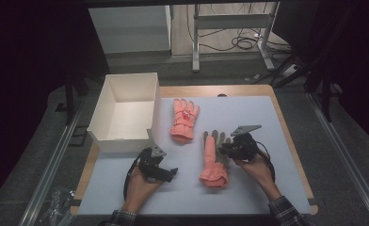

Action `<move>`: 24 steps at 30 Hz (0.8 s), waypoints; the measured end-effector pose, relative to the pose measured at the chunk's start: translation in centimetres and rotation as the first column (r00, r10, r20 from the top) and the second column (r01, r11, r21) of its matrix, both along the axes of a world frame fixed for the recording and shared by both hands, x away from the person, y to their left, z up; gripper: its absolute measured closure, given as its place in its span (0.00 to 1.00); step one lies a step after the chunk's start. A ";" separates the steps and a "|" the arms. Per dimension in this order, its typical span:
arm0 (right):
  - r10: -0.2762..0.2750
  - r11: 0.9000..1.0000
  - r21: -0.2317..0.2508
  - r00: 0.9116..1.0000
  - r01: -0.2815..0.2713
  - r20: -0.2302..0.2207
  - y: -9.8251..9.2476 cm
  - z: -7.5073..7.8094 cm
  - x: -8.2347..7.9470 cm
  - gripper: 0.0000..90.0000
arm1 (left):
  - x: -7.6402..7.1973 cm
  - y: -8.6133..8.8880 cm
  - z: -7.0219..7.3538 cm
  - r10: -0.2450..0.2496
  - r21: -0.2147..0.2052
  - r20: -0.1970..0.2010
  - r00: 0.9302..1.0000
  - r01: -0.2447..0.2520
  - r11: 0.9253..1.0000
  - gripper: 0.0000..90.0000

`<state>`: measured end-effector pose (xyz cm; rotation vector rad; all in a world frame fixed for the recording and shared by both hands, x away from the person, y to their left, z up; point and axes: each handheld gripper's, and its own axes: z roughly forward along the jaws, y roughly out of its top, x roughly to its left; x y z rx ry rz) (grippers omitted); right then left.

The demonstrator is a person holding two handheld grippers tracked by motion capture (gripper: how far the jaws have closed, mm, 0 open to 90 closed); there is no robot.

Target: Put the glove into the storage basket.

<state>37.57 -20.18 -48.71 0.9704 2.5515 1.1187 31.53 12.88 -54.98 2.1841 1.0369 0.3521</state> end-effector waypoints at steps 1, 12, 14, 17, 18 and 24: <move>0.000 1.000 0.000 1.000 0.000 0.000 0.0 0.0 0.0 0.75 | 0.0 0.0 0.0 0.000 0.000 0.000 1.000 0.000 1.000 0.00; -0.033 0.998 0.049 0.999 0.031 0.041 3.3 2.6 3.7 0.55 | 0.0 0.0 0.0 0.000 0.001 0.001 1.000 0.000 1.000 0.00; -0.035 0.998 0.046 0.998 0.033 0.045 4.1 2.8 4.4 0.53 | 0.0 0.0 0.0 0.001 0.000 0.000 1.000 -0.001 1.000 0.00; -0.034 0.999 0.036 0.998 0.033 0.044 5.2 2.9 5.4 0.52 | 0.0 0.0 0.0 0.001 0.000 -0.001 1.000 -0.001 1.000 0.00; -0.035 0.999 0.033 0.998 0.033 0.043 5.5 2.9 5.8 0.51 | 0.0 0.0 0.0 0.000 0.001 -0.001 1.000 0.000 1.000 0.00; -0.035 0.999 0.030 0.999 0.034 0.021 7.6 2.7 8.1 0.50 | 0.0 0.0 0.0 0.000 0.000 0.001 1.000 0.000 1.000 0.00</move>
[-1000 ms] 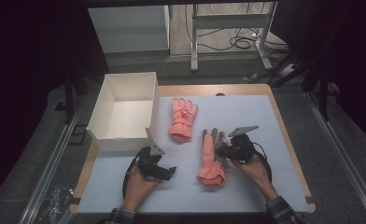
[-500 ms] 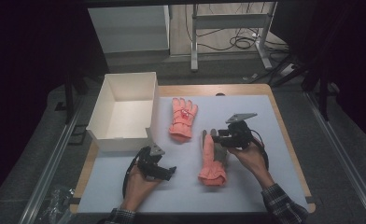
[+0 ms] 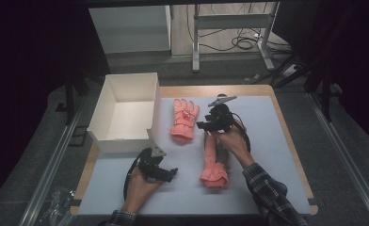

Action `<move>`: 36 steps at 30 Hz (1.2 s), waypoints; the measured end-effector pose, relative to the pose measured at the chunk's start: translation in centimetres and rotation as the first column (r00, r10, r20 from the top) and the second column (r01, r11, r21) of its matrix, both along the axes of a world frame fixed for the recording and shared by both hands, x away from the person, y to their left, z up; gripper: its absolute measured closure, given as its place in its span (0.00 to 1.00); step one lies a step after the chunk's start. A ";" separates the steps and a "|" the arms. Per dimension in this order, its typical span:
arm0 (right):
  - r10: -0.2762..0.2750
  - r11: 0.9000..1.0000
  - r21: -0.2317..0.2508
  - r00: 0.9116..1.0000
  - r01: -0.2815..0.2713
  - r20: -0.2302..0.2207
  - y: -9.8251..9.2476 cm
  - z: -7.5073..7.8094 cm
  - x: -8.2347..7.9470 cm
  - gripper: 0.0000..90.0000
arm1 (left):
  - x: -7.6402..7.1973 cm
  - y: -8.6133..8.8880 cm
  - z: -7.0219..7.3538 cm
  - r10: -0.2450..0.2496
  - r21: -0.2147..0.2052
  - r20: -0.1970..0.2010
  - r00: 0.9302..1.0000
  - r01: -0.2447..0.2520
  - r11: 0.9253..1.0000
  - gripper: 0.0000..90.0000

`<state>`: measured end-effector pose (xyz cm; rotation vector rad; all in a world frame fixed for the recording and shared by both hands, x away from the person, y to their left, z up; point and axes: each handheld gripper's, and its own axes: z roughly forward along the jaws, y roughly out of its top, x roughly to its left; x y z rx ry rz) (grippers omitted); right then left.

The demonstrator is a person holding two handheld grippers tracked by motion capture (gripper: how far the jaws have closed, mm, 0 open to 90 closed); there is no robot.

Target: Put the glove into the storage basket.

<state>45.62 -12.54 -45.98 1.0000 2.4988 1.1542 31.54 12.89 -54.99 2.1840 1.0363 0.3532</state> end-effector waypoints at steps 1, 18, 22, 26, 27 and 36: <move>0.000 1.000 0.000 1.000 0.000 0.000 0.0 0.0 0.0 0.50 | 0.0 0.0 0.0 0.000 0.000 0.000 1.000 0.000 1.000 0.00; -0.009 0.998 -0.064 1.000 0.008 -0.003 5.6 -1.5 5.6 0.51 | 0.0 0.0 0.0 0.000 0.001 -0.002 1.000 0.000 1.000 0.00; -0.021 0.994 -0.106 1.000 0.020 -0.007 6.6 -2.2 6.4 0.50 | 0.0 0.0 0.0 0.000 -0.002 -0.001 1.000 0.000 1.000 0.00; -0.027 0.988 -0.154 0.999 0.023 -0.025 7.3 -3.1 7.1 0.46 | 0.0 0.0 0.0 0.001 -0.002 -0.001 1.000 -0.001 1.000 0.00; -0.027 0.985 -0.172 0.999 0.020 -0.033 7.5 -3.3 7.2 0.46 | 0.0 0.0 0.0 0.001 -0.003 -0.001 1.000 -0.001 1.000 0.00; -0.021 0.983 -0.186 0.994 0.000 -0.109 8.1 -4.2 7.4 0.85 | 0.0 0.0 0.0 0.001 -0.001 -0.001 1.000 -0.001 1.000 0.00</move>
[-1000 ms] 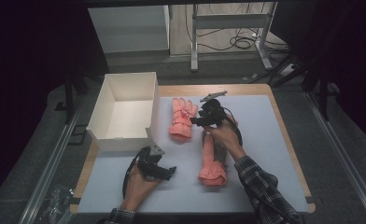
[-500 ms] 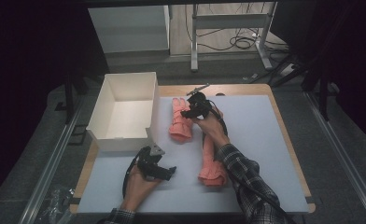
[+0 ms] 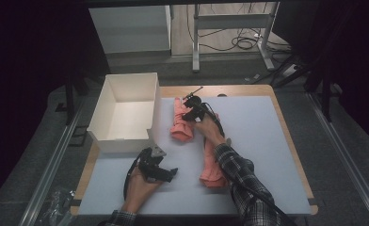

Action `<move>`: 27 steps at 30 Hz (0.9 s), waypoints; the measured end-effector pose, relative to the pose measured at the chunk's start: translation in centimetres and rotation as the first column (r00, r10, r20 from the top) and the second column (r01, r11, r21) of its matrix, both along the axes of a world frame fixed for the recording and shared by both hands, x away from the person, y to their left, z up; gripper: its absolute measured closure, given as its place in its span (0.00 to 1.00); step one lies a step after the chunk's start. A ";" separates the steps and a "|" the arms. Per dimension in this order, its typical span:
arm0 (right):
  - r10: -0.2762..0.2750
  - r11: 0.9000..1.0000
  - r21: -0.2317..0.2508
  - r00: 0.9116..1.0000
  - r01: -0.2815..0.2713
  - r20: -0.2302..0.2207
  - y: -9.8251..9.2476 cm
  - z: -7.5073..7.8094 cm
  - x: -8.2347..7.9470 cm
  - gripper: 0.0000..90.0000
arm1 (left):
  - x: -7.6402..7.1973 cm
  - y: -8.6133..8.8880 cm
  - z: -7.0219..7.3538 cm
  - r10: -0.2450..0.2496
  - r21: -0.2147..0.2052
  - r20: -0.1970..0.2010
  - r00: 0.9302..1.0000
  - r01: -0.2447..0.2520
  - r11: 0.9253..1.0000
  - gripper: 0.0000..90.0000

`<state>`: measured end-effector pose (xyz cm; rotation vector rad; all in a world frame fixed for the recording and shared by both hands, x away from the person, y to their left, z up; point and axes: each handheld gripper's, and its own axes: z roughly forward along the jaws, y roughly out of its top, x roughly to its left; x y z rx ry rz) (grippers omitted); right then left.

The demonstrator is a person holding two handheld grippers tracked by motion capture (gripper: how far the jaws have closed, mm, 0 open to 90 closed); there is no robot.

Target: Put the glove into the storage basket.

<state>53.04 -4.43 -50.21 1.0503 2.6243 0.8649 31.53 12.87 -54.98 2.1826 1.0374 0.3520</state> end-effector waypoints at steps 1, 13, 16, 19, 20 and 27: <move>0.000 1.000 0.000 1.000 0.000 0.000 0.0 0.0 0.0 0.85 | 0.0 0.0 0.0 0.000 0.000 0.000 1.000 0.000 1.000 0.00; 0.003 0.999 0.043 1.000 -0.003 0.006 -1.0 2.0 -1.0 0.96 | 0.0 0.0 0.0 -0.001 0.001 0.000 1.000 0.001 1.000 0.00; 0.015 0.998 0.064 1.000 -0.016 0.014 -1.3 2.6 -1.5 0.96 | 0.0 0.0 0.0 0.001 0.001 -0.001 1.000 -0.001 1.000 0.00; 0.025 0.996 0.080 1.000 -0.026 0.016 -1.5 3.2 -1.9 0.96 | 0.0 0.0 0.0 0.000 0.003 -0.001 1.000 0.000 1.000 0.00; 0.031 0.996 0.087 0.999 -0.033 0.019 -1.6 3.5 -2.1 0.96 | 0.0 0.0 0.0 0.000 0.001 -0.001 1.000 0.000 1.000 0.00; 0.078 0.988 0.132 0.997 -0.081 0.030 -2.3 6.0 -3.9 0.96 | 0.0 0.0 0.0 -0.002 0.003 0.000 1.000 0.002 1.000 0.00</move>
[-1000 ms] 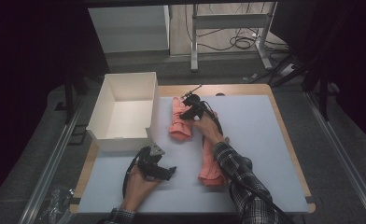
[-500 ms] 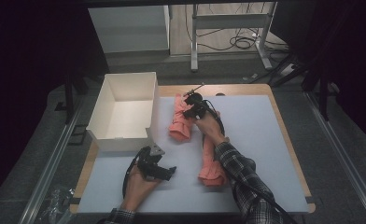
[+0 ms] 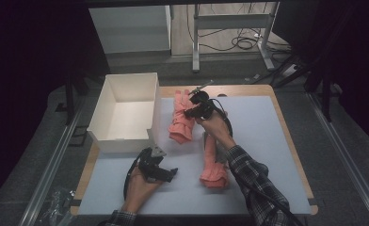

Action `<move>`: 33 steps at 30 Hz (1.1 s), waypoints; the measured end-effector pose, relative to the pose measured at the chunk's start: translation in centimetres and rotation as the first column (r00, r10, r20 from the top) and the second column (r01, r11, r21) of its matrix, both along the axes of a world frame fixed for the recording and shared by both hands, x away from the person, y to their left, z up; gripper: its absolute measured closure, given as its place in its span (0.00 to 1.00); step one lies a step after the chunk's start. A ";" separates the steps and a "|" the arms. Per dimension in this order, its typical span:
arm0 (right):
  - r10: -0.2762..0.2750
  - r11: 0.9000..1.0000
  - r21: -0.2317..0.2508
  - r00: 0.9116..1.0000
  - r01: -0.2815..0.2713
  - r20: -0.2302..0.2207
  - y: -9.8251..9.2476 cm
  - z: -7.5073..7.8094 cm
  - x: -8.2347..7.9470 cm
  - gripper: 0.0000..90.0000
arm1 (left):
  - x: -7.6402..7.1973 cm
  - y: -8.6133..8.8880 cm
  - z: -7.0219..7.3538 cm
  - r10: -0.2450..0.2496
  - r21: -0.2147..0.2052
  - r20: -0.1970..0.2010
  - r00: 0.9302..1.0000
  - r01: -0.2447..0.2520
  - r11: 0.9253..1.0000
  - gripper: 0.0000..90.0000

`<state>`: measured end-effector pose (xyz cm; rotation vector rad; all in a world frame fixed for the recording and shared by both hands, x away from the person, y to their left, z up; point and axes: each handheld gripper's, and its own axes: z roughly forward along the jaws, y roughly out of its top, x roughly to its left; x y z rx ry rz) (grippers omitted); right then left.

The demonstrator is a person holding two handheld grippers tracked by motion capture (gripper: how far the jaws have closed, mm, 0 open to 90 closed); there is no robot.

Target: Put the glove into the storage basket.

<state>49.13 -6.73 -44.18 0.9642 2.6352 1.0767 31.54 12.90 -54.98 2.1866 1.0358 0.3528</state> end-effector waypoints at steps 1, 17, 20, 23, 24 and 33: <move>0.006 1.000 0.009 1.000 -0.006 -0.004 -0.2 0.3 -0.3 0.96 | 0.0 0.0 0.0 0.001 -0.001 0.000 1.000 -0.001 1.000 0.00; 0.089 0.994 0.064 0.996 -0.090 0.014 -2.9 4.1 -5.7 0.96 | 0.0 0.0 0.0 0.003 -0.001 0.003 1.000 -0.003 1.000 0.00; 0.096 0.993 0.068 0.995 -0.097 0.017 -3.4 4.4 -6.5 0.96 | 0.0 0.0 0.0 0.004 -0.003 0.002 1.000 -0.004 1.000 0.00; 0.098 0.993 0.071 0.995 -0.098 0.014 -4.8 4.8 -8.2 0.96 | 0.0 0.0 0.0 0.004 -0.003 0.002 1.000 -0.004 1.000 0.00; 0.096 0.993 0.066 0.995 -0.097 0.014 -5.2 4.9 -8.5 0.96 | 0.0 0.0 0.0 0.004 -0.003 0.002 1.000 -0.004 1.000 0.00; 0.063 0.997 0.040 0.998 -0.063 -0.001 -9.5 4.5 -11.6 0.96 | 0.0 0.0 0.0 0.004 -0.002 0.002 1.000 -0.004 1.000 0.00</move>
